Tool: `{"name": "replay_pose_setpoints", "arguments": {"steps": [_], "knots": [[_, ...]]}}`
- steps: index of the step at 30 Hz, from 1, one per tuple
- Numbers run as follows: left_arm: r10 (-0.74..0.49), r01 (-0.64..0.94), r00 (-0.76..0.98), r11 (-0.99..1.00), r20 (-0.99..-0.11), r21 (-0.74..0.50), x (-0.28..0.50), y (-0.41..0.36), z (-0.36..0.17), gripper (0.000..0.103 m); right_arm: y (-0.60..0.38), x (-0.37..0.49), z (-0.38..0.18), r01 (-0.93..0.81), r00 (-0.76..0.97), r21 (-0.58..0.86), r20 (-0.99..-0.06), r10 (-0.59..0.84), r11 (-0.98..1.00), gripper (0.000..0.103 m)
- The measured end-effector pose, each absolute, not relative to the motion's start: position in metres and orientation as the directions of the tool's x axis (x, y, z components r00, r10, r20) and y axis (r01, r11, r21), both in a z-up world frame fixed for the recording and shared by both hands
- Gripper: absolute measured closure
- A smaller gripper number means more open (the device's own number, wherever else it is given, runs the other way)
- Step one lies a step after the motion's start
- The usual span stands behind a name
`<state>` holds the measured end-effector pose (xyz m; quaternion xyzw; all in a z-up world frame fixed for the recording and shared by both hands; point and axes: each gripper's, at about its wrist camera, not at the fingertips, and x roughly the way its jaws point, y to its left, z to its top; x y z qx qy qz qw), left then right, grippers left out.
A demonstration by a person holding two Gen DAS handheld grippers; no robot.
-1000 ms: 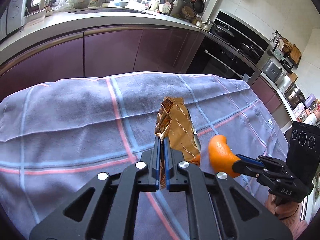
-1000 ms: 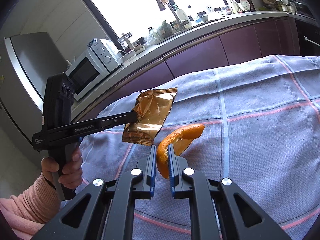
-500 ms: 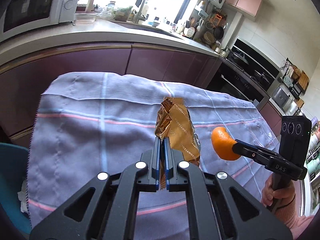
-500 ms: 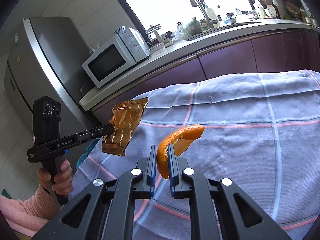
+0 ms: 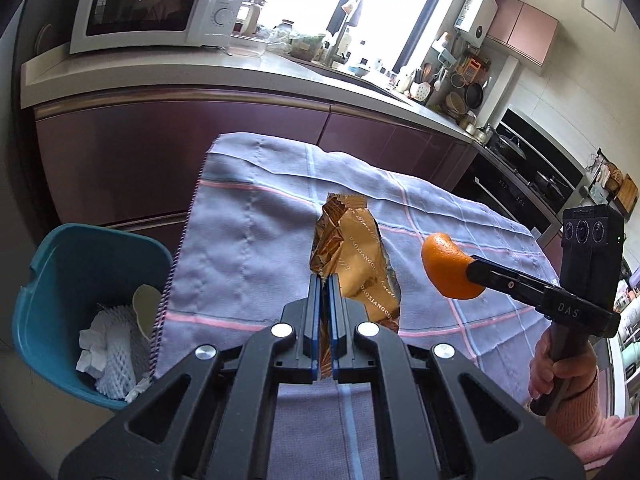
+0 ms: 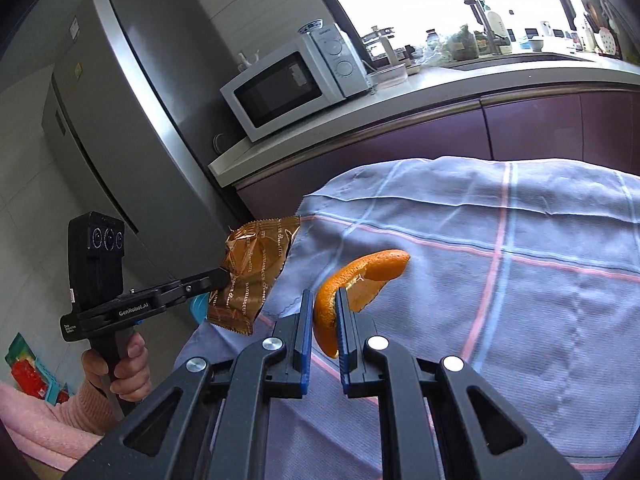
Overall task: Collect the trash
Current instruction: 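Lift the gold wrapper and orange peel and carry both toward the teal bin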
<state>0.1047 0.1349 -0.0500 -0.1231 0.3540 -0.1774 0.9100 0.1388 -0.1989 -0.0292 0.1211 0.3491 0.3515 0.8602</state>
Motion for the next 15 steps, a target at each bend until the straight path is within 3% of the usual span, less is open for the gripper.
{"name": "replay_pose_setpoints", "arguments": {"steps": [15], "knots": [[-0.34,0.149,0.739,0.924,-0.582,-0.351,0.069,0.184,-0.043,0.099,-0.132,0.133,-0.025,-0.617,0.41,0.447,-0.52,0.75,0.647,0.093]]}}
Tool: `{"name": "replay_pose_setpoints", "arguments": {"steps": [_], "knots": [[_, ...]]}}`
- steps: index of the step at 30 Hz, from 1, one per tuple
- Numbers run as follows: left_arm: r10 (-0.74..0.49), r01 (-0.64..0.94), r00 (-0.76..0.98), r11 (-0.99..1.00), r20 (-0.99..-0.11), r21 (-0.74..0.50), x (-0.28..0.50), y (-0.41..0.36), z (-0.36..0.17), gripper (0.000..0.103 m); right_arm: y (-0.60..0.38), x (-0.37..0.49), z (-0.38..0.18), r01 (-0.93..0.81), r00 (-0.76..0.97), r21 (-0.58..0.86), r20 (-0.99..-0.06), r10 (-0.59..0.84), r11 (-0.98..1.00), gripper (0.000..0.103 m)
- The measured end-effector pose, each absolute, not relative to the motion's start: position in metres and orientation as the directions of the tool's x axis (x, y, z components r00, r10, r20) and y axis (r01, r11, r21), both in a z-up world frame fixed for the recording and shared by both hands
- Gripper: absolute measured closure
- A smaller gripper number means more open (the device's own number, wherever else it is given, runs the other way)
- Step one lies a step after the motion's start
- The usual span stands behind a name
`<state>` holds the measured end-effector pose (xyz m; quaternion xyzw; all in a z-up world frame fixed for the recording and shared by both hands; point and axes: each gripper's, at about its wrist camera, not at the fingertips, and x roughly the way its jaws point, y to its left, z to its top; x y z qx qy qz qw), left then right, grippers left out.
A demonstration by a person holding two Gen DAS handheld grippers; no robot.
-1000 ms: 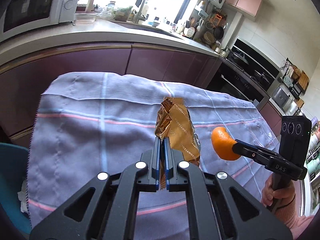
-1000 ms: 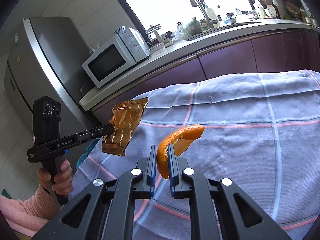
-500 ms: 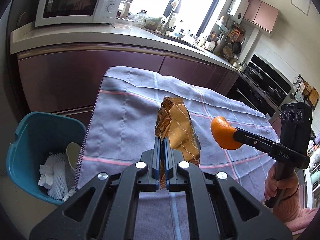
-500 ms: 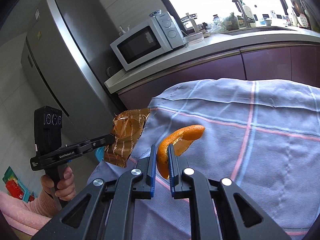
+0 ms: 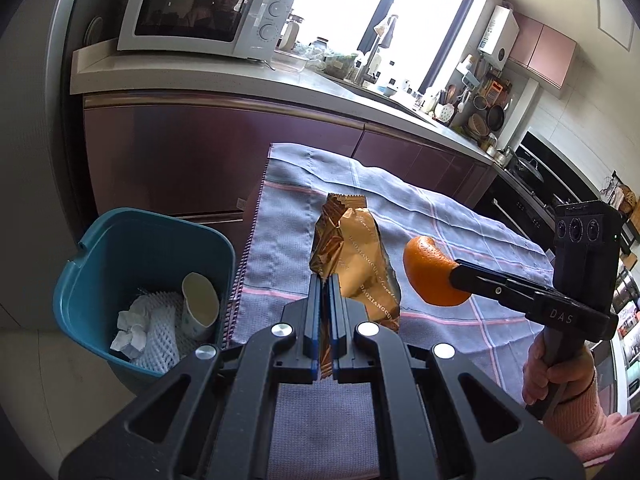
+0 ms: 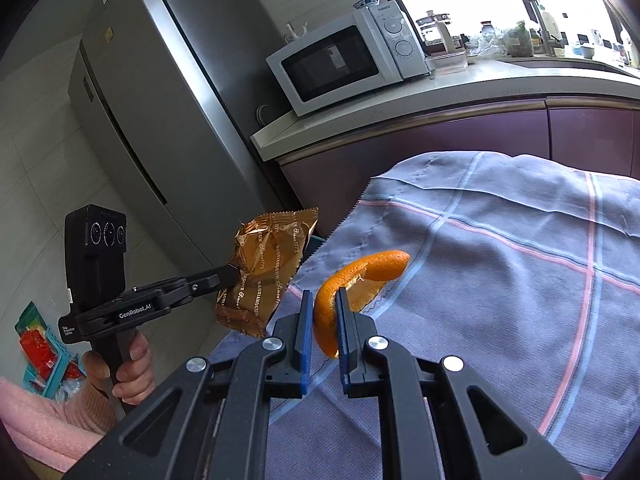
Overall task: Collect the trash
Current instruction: 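Lift the gold wrapper and orange peel and carry both toward the teal bin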
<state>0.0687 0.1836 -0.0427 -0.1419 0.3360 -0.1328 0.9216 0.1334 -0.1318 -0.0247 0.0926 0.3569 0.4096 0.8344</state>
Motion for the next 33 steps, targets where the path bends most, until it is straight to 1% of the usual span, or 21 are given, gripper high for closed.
{"name": "replay_pose_setpoints", "arguments": {"steps": [33], "knots": [[-0.256,0.047,0.778,0.934,-0.574,-0.353,0.049,0.237,-0.043,0.099,-0.051,0.142,-0.018,-0.706,0.302,0.432,-0.533,0.79,0.561,0.093]]}}
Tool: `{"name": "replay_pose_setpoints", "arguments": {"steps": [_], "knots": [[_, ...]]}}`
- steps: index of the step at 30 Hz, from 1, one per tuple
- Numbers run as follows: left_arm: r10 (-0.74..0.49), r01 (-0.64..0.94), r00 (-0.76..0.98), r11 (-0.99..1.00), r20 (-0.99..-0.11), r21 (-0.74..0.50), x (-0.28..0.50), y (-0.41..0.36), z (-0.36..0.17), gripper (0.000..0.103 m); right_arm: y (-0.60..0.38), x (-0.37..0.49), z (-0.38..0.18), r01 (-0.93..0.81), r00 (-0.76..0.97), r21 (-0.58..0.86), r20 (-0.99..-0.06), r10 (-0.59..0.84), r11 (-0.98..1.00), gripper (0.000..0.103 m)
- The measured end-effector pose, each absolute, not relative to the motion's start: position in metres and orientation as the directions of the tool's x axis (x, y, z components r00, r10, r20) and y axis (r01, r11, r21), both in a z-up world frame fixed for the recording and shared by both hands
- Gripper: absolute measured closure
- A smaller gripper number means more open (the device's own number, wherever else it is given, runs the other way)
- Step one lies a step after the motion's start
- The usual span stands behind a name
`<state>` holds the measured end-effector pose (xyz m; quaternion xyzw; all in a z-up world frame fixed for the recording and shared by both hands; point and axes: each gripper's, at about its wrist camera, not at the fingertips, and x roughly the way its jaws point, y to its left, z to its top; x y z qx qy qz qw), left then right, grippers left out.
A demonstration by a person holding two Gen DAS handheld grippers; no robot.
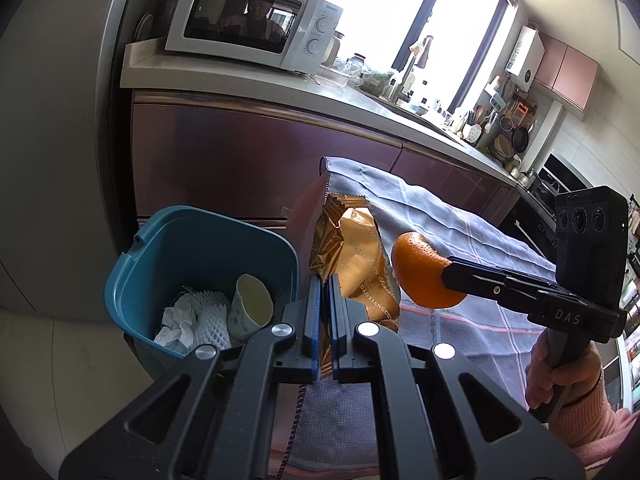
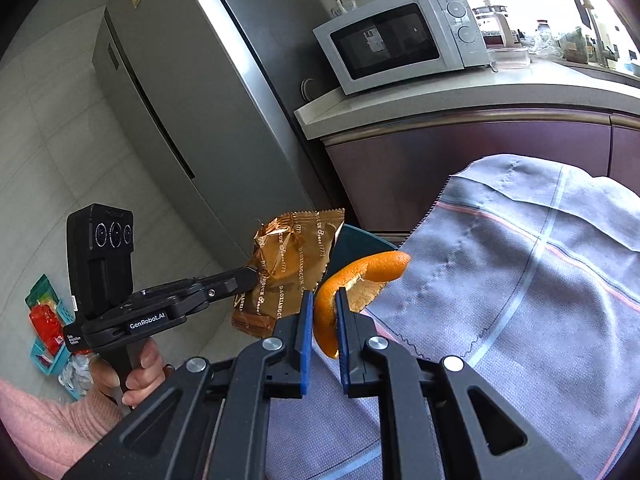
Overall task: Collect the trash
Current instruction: 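Lift the gold wrapper and orange peel and carry both toward the teal bin, then hold the wrapper and peel together over the teal bin with both tools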
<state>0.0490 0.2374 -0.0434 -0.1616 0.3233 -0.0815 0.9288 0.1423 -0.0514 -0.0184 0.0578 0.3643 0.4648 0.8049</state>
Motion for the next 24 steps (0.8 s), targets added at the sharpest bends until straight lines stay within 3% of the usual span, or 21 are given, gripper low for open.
{"name": "replay_pose_setpoints", "arguments": {"steps": [24], "knots": [[-0.207,-0.008,0.789,0.938,-0.579,-0.348,0.047,0.259,-0.047,0.099,-0.017,0.148,-0.021,-0.734,0.258,0.421,-0.554,0.792,0.534,0.093]]}}
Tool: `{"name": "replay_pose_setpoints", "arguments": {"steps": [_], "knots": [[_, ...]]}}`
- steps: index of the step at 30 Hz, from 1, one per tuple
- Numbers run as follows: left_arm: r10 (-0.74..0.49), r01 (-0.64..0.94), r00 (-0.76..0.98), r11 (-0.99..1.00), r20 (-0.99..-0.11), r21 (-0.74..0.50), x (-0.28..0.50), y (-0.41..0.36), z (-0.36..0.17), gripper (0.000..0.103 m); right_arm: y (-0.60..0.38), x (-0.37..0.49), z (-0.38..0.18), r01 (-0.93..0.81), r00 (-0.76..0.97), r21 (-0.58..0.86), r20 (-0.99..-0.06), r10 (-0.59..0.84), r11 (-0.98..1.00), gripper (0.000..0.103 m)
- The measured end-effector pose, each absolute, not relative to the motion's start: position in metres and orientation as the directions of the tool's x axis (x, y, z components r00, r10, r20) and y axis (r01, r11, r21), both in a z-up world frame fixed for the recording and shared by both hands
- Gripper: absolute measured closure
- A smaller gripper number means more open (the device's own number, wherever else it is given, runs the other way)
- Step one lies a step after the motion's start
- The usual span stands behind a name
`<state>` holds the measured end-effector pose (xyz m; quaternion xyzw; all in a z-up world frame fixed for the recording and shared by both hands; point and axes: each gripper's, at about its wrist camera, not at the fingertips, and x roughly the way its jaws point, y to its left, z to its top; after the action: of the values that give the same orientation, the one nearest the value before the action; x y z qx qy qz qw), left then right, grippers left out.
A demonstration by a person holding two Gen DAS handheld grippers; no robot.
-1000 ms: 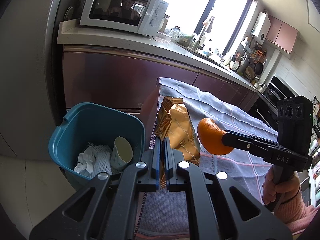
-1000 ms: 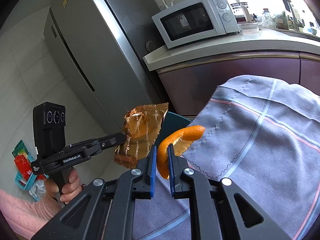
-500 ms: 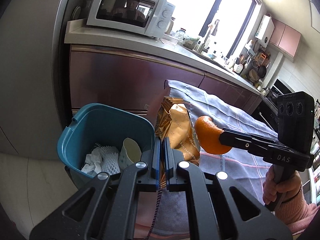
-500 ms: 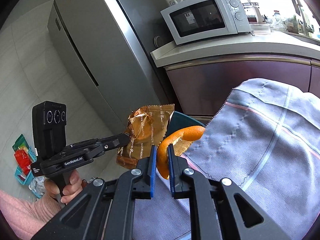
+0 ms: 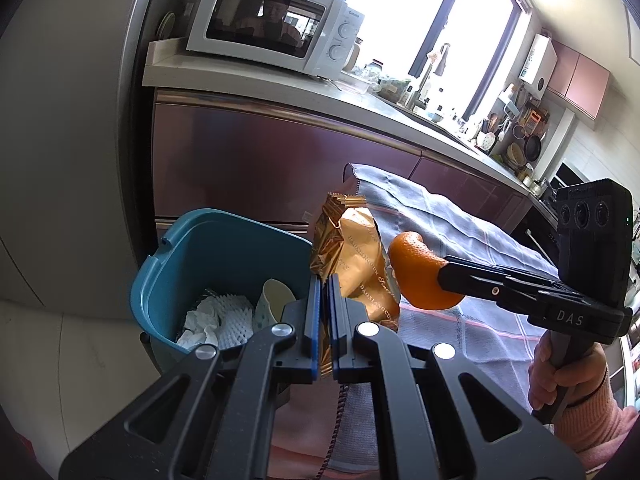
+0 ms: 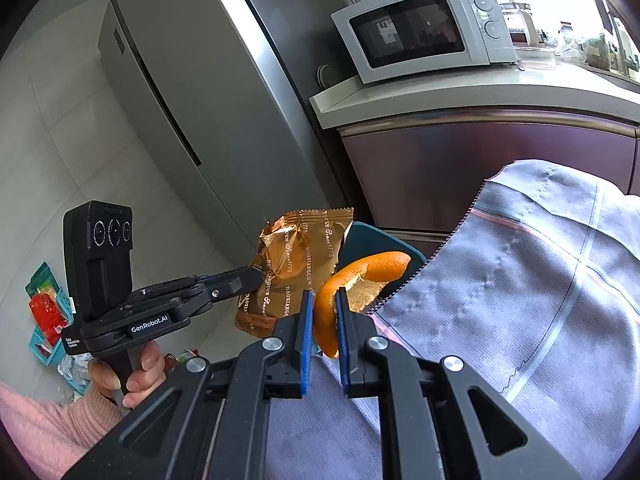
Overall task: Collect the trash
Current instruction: 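Hold the wrapper and peel together over the teal bin with both tools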
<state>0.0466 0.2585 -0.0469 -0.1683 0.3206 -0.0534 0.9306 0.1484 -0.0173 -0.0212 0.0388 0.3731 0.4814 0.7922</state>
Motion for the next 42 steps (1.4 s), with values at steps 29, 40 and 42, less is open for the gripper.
{"name": "replay_pose_setpoints", "arguments": {"steps": [29,40,42], "knots": [[-0.172,-0.052,0.792,0.937,-0.585,-0.346,0.044,0.268,-0.048,0.099,0.01,0.157,-0.03,-0.746,0.221,0.413,-0.586,0.78,0.522,0.093],[-0.155,-0.074,0.791,0.936,-0.591,-0.345,0.044,0.269,-0.051,0.099,0.019,0.161,-0.032,-0.747,0.215,0.408,-0.599,0.771,0.525,0.093],[-0.154,-0.078,0.791,0.935,-0.592,-0.347,0.044,0.27,-0.051,0.099,0.021,0.162,-0.033,-0.747,0.213,0.407,-0.602,0.77,0.526,0.093]]}}
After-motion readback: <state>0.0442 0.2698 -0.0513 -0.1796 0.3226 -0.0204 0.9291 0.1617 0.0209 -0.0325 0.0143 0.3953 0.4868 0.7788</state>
